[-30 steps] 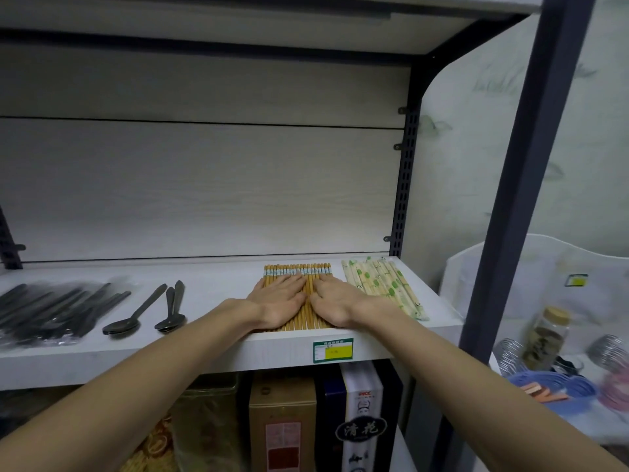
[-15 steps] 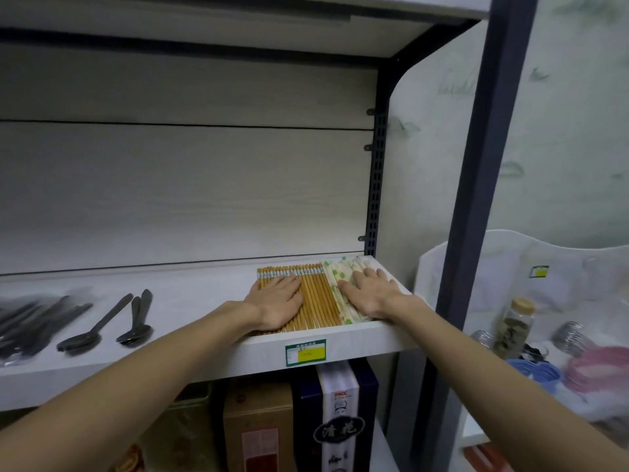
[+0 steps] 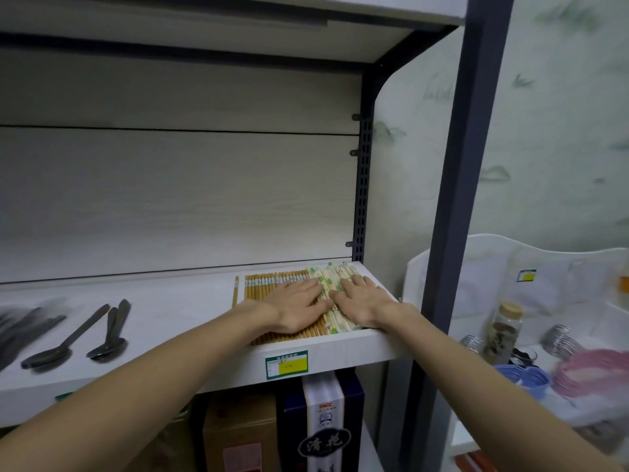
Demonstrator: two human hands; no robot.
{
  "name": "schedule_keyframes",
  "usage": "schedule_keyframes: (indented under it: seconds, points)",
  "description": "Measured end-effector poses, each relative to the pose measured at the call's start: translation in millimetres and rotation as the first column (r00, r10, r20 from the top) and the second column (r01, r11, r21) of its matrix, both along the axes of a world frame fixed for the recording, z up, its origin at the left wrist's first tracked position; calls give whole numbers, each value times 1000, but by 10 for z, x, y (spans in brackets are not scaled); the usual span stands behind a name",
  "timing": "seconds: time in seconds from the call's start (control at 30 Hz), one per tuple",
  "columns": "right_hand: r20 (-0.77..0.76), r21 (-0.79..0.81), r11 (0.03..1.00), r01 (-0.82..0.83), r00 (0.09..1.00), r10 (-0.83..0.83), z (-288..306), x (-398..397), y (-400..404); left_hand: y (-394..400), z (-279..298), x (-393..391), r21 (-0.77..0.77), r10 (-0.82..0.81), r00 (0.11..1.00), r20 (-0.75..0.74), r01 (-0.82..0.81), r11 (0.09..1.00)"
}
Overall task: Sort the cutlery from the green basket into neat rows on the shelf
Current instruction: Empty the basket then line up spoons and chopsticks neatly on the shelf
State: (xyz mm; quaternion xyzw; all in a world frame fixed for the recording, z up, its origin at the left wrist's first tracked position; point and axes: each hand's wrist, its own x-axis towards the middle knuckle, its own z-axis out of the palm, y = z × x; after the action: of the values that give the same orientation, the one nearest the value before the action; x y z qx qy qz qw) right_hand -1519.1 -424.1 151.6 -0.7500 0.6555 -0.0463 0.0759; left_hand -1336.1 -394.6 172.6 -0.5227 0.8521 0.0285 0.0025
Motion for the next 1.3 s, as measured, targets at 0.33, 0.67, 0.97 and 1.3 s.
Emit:
schedule_keyframes:
  seconds: [0.33,0.67,0.97,1.3]
  points:
    - [9,-27,999,-32,999,32,-49,-86,-63,3,-9,-106,73,10,996,85,-16,997]
    - [23,-33,999,-36,999,37,-29,-94,-59,-100,-26,-70,-7,13,999,-53,-14,1000]
    - [29,-38,999,-35,999,36,-32,-87,-52,-42,-14,-21,-16,18,999,34,-17,1000]
    - [42,-13,1000,-7,999,7,19,-75,-15,87,22,-28,75,-33,998,49,29,997]
